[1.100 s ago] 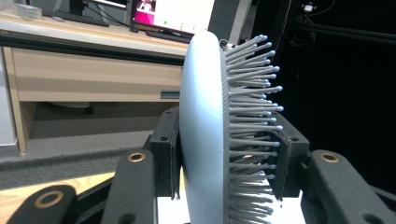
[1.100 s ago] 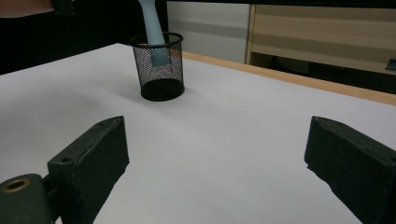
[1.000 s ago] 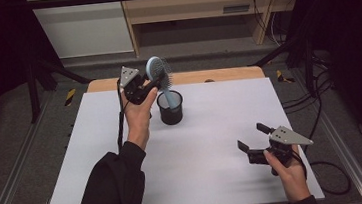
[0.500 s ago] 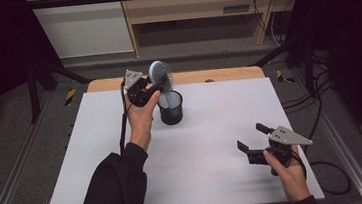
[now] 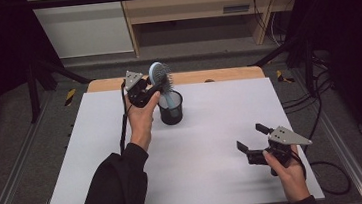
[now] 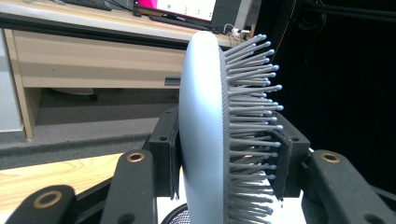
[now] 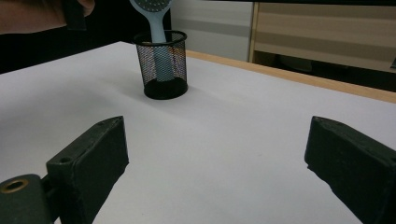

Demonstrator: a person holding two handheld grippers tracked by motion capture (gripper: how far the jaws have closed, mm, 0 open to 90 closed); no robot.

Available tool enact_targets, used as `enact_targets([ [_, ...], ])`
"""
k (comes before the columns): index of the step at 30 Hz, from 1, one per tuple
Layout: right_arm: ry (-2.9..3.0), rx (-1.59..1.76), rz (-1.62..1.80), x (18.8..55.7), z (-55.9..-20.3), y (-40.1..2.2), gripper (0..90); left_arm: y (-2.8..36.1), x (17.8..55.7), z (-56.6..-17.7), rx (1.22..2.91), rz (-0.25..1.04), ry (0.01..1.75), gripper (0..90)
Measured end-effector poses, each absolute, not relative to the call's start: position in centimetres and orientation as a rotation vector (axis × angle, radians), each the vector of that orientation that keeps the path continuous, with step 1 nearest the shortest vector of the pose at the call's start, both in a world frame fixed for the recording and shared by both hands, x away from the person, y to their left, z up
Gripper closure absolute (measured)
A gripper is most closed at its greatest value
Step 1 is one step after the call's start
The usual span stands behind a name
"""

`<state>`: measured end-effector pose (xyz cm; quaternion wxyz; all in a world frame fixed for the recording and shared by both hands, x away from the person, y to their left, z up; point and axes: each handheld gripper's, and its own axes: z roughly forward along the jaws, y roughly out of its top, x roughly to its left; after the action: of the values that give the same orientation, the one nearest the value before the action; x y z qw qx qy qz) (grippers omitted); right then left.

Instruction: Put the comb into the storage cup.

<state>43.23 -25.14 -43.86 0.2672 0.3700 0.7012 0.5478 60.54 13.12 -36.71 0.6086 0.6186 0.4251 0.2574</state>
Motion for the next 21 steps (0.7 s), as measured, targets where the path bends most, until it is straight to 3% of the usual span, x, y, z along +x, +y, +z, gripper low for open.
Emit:
enact_targets([
  [21, 1.892, 1.008, 1.485, 43.26, -43.87, -25.24, 6.3, 12.55, 60.72, -37.64, 1.445, 0.581, 0.987, 52.9],
])
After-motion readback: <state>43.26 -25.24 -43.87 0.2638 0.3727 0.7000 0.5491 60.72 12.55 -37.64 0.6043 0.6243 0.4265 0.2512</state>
